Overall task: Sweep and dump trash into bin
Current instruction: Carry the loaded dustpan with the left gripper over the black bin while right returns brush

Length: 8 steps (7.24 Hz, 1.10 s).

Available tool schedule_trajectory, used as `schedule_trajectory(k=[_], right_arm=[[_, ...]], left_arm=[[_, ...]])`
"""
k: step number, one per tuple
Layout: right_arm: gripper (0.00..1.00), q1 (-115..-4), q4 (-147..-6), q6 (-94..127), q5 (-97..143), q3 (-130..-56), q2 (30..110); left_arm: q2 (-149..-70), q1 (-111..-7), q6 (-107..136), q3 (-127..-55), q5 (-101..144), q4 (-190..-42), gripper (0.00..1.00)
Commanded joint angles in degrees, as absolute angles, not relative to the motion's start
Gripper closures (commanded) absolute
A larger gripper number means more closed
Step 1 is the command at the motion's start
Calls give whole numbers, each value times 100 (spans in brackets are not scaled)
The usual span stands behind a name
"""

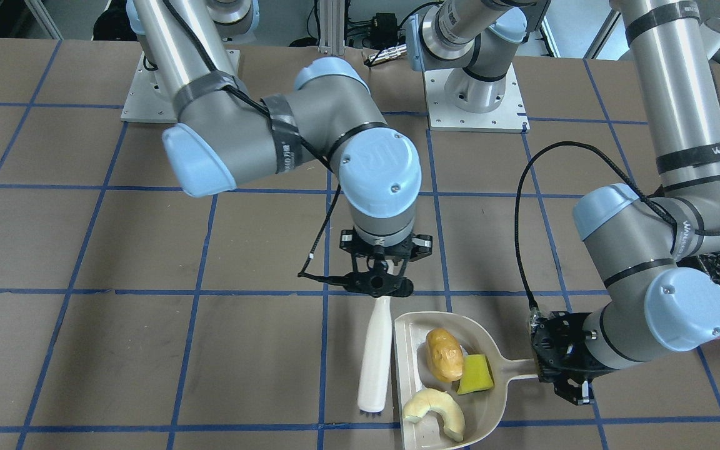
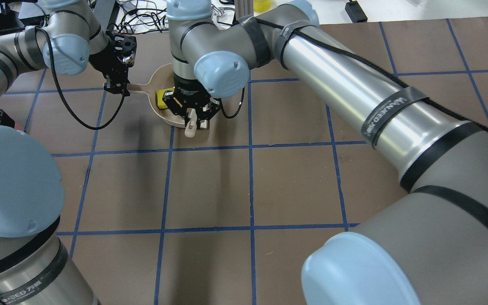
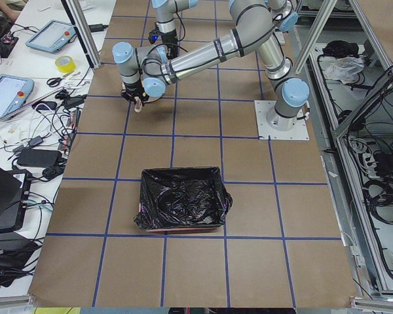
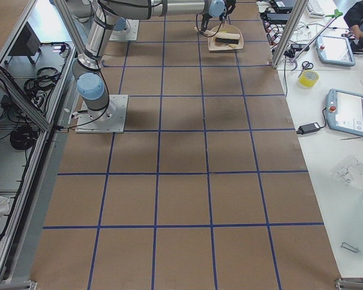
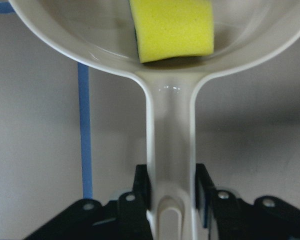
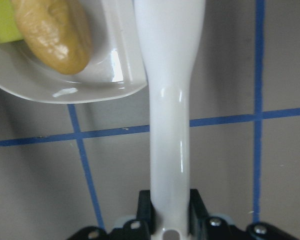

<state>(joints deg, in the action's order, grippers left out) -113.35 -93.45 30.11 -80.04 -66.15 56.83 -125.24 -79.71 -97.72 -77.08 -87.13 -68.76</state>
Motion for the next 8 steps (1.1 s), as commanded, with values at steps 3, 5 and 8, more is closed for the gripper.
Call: schedule_trajectory(k=[3,5,8], right_arm=[[100,-9471,-8604,1462,-8648,-7494,6528],[100,-8530,-8831,217,-9190,-8301,7003],[100,-7211,-9700,-1541,-9342,-9244,7207]], left_arm=[[-12288,-7472,-10113,-7560,-8358,-7433,100],[-12138,-6824,-11296,-7174,-8358,-8266,100],[-12138,-5813,-12836,-6278,-8376,-9558,100]])
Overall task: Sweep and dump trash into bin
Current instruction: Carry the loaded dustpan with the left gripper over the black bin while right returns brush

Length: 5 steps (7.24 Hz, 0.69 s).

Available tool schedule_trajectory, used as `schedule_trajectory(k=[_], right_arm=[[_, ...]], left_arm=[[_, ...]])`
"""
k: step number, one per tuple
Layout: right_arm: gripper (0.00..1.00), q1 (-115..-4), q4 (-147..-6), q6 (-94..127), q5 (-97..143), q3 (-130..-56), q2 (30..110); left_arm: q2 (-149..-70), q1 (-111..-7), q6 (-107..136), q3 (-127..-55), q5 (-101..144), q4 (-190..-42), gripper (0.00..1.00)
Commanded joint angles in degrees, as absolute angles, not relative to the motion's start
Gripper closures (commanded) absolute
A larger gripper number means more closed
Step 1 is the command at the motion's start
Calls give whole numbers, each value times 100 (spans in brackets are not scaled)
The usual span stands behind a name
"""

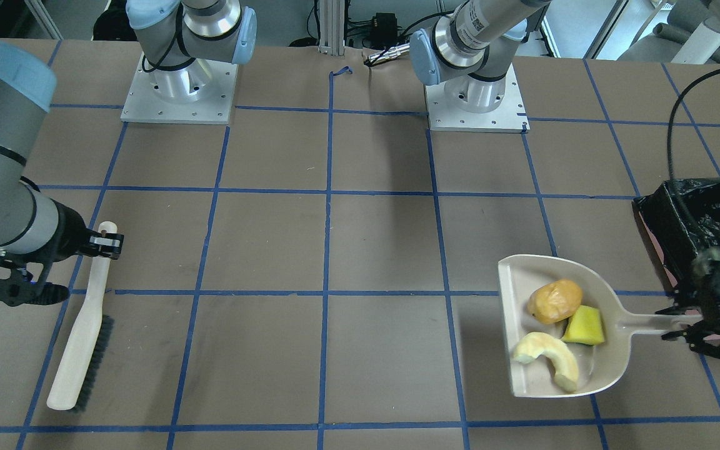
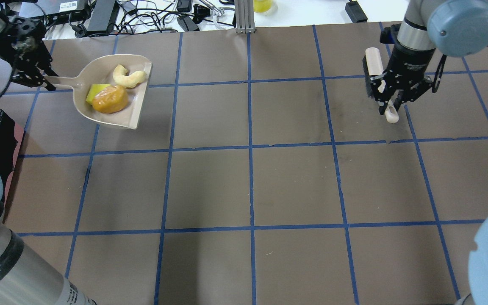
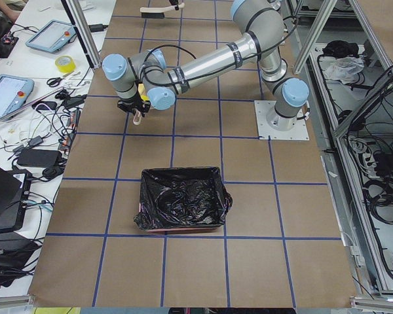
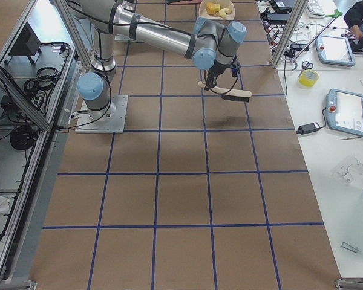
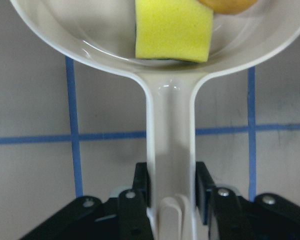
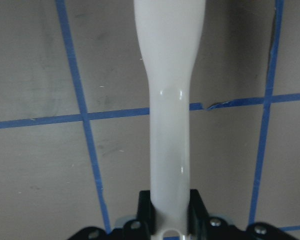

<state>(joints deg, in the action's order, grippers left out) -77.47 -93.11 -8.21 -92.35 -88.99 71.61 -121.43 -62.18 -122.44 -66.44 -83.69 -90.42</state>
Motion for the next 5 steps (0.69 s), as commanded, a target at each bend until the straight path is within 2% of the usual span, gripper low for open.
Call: schedule_trajectory(k=[1,3,5], right_arm=[[100,-6955,-10008,-1956,-9343,-9507,7207],[100,-6926,-11094,-2293,-9474,-10026,7041],[100,-6900,-11189,-2311,-9483,-10142,7023]], left_arm=[[-12155,-5444,-13424,-6032,-8402,-9823,100],[-12295,-4688,-14514,-5863,-8411,-9949,100],[-12357,-4160,-15359,-5731,-8559,-9932,100]])
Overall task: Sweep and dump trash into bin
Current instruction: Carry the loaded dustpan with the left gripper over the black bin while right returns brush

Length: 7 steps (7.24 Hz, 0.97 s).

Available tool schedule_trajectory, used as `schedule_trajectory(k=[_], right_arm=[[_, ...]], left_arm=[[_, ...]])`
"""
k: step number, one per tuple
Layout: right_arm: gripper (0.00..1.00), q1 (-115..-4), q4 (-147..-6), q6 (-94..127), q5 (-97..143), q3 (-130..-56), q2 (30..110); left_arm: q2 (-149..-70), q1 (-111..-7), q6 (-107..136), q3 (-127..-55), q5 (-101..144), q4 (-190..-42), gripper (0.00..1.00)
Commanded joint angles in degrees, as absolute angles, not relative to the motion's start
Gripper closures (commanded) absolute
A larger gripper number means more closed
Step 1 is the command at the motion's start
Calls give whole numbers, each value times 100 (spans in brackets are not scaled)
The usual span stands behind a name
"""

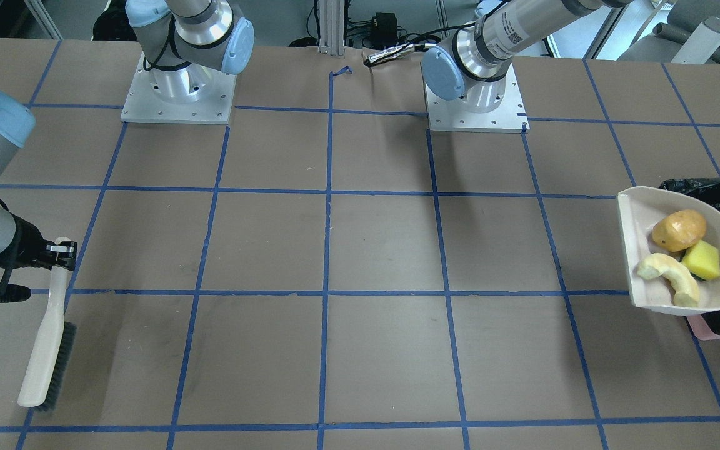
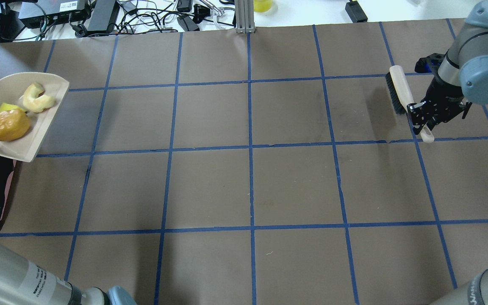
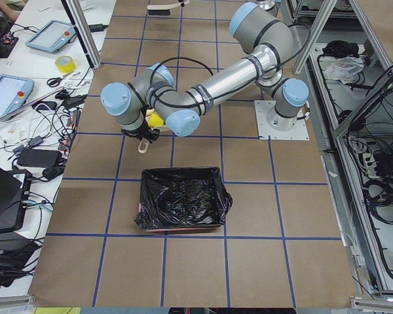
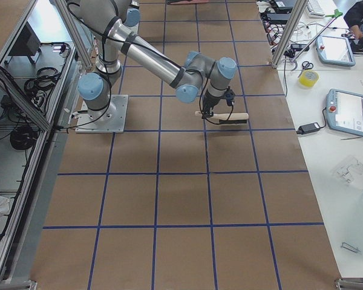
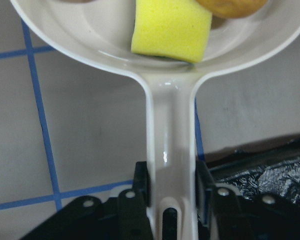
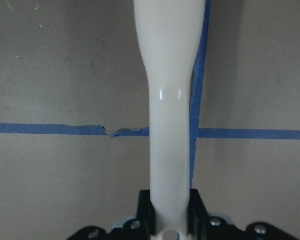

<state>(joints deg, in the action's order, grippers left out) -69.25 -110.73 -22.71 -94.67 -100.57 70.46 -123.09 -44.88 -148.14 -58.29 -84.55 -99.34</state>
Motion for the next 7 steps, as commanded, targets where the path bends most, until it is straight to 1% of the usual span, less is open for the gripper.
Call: schedule_trajectory(k=[1,4,5,6,7], right_arm=[[100,-6873,-11171,-2259,-9483,-10151,7022],[100,-6725,-11136,-2311,-9519,-10169,7014],[100,-6724,-11144,-2312,-9519,-10239,7022],[100,-6715,-11153,-2338,-9519,-10248,7022],[100,-6715,-11162,-2373,-9527,-10248,7022]], left_arm=[[-12444,-3992,-15807,-5583,-8621,-9888,100],[-12988,-3674,-17100,-4766,-9044,-9687,100],[-13190,-3596,-17365,-4607,-9140,-9477,100],[-13314,-3560,-17619,-4518,-9149,-8909,100],[-13333,-3560,-17813,-4491,-9158,-8747,100]])
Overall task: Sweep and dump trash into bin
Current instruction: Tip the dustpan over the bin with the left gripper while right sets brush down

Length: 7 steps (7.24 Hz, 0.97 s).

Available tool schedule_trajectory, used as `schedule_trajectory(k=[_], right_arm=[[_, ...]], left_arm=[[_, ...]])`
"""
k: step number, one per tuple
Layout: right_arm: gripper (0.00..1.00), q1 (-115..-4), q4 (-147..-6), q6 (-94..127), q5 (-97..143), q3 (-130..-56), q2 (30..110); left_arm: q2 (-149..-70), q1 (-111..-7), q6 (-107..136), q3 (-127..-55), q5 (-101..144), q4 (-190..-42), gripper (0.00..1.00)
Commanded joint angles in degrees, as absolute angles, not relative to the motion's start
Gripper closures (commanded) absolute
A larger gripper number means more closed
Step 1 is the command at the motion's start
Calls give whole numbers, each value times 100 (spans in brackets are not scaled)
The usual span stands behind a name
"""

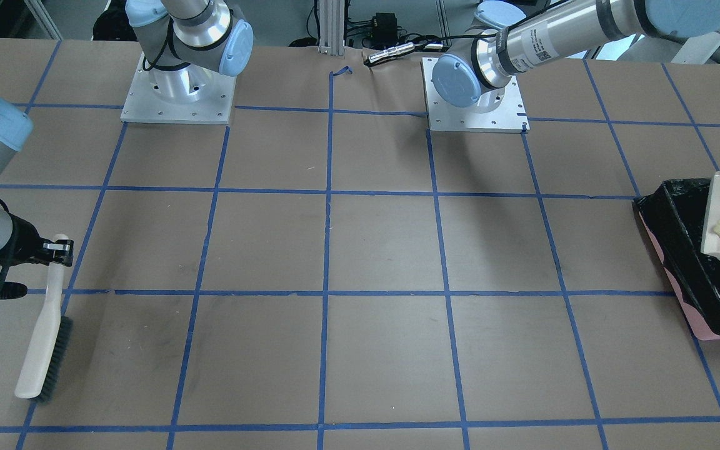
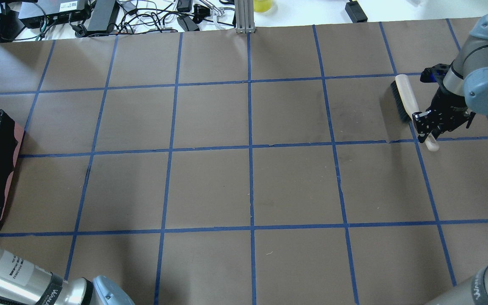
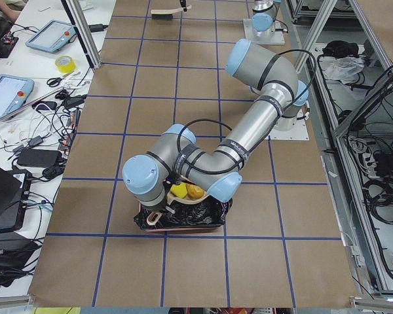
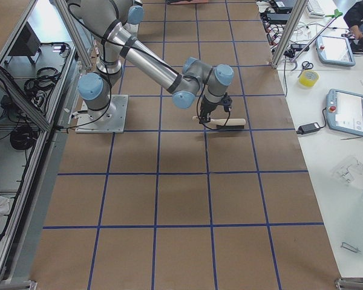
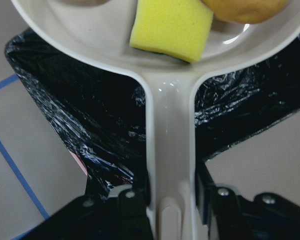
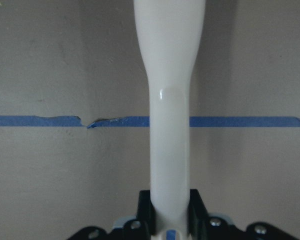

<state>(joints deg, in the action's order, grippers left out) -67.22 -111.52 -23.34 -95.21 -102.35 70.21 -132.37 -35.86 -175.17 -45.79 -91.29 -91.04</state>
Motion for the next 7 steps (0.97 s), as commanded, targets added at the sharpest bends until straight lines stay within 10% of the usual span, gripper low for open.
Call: schedule_trajectory(k=[1,3,7], right_arm=[[81,-6724,-11171,-2443,-9745,-10248,7014],[45,-6724,-11197,-2514,-9818,-10248,7005],[32,-6724,-11206,-2435,-9791,-10187,7005]], left_arm=[[-13333,-3560,-17815,-4491,-9158,-8736,100],[-13211,-3629,-18164,-4526,-9176,-8466,100],[-13149,-3752,-18894,-4579,-9185,-8165,100]])
